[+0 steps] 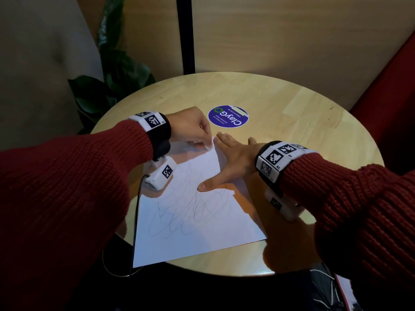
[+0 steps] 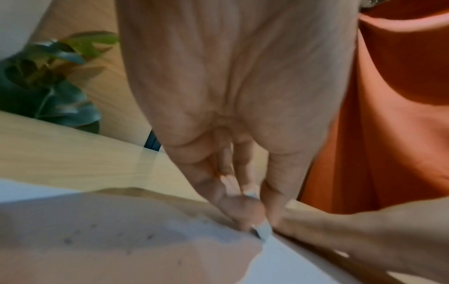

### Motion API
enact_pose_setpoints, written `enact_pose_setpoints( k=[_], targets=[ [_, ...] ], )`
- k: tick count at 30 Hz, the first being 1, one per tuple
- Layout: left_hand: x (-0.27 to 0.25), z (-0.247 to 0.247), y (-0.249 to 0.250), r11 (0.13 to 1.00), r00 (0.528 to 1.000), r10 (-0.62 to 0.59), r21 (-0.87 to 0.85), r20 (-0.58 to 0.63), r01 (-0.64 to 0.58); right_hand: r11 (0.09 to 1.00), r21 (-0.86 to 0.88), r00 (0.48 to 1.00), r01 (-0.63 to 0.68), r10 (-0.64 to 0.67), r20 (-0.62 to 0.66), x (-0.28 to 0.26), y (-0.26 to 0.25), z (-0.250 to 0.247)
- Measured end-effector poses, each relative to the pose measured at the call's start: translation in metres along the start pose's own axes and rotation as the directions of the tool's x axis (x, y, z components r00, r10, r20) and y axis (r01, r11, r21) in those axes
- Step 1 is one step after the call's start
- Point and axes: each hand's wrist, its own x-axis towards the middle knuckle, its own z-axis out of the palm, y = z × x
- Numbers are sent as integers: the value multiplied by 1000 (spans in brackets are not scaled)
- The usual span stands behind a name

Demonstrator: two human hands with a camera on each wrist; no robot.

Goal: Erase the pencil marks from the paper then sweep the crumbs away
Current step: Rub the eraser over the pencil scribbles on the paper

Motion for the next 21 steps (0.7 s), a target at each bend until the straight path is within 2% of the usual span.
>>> enact_pose_setpoints(
  k=[1,2,5,6,9,12,13,16,19,21],
  targets=[
    [-1,1,0,1000,999,-3,7,-52,4,1000,-6,1000,-4,4,4,1,0,0],
    [-3,2,1,1000,999,0,7,-39,0,1000,-7,1000,0,0,11,2,1,0],
    [-13,6,8,999,986,37,-4,163,-37,1000,10,1000,18,-18,13,4,2,-1],
    [-13,3,6,999,987,38,17,156,-41,1000,3,1000,6,-6,15,4,1,-1],
    [-14,-9,-3,992,999,40,122,8,-41,999,-39,1000,-12,12,11,2,0,1],
    [-27,-6,-2,995,978,41,82,204,-59,999,-42,1000,-16,15,-4,3,0,1],
    [-30,-6,-3,995,973,41,82,227,-61,999,-39,1000,-16,16,-2,2,-1,0],
    [-29,-14,-12,987,996,48,150,81,-60,999,-46,1000,-12,12,-3,-1,-2,-1],
    [-34,-12,-14,990,993,52,126,105,-65,1000,-22,1000,-13,13,-5,-5,-2,-4],
    [-35,-11,-16,990,996,53,128,71,-61,1000,2,999,4,-4,-39,-5,-7,-8]
  ],
)
